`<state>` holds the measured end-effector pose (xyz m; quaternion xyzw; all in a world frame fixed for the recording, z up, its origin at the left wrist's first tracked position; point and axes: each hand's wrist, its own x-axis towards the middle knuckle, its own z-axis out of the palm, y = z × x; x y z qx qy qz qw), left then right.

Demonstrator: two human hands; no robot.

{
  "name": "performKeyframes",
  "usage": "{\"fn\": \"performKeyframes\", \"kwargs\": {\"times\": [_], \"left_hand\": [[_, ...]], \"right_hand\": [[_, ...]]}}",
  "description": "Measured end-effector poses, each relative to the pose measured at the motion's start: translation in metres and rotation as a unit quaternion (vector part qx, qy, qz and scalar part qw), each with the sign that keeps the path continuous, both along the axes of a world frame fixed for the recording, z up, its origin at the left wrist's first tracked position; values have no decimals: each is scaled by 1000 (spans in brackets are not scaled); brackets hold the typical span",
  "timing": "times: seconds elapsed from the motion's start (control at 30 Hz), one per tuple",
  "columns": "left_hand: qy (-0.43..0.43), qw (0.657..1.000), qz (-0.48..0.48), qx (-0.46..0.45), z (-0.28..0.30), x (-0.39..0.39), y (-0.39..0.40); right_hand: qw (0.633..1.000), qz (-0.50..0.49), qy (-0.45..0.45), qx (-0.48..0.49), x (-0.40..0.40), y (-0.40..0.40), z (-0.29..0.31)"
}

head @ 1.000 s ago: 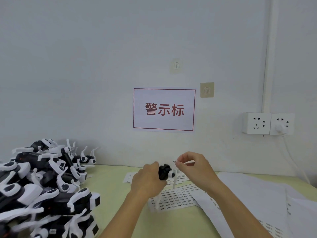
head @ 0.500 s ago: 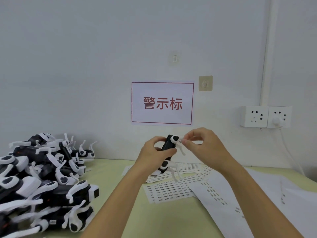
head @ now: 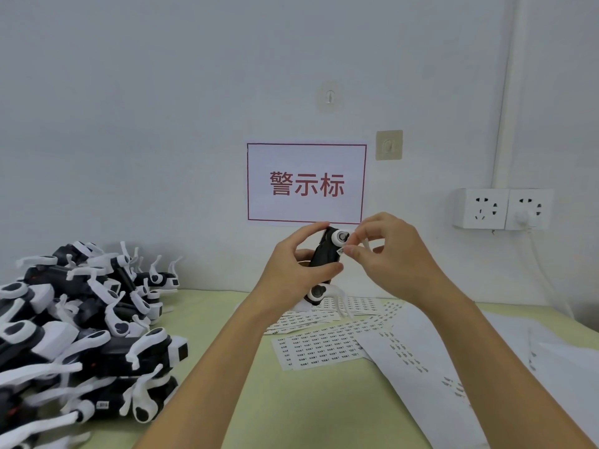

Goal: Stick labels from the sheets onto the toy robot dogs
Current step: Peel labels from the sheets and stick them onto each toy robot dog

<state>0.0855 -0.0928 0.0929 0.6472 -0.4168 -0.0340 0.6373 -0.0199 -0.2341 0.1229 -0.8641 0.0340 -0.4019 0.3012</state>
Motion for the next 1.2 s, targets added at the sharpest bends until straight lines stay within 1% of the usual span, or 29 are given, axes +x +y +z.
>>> {"fn": "performKeyframes", "kwargs": {"times": [0.1, 0.43, 0.9, 1.2], "left_hand": [[8, 1000, -14, -4, 3, 0, 2], [15, 1000, -15, -2, 11, -1, 4], [21, 1000, -19, 0, 10, 0, 3], [21, 1000, -19, -6, 10, -2, 3]], "right_hand": [[1000, -6, -5, -19, -1, 0, 2], [995, -27, -16, -94, -2, 6, 4], [993, -22, -38, -109, -4, 11, 5], [989, -41, -52, -134, 0, 9, 2]]}}
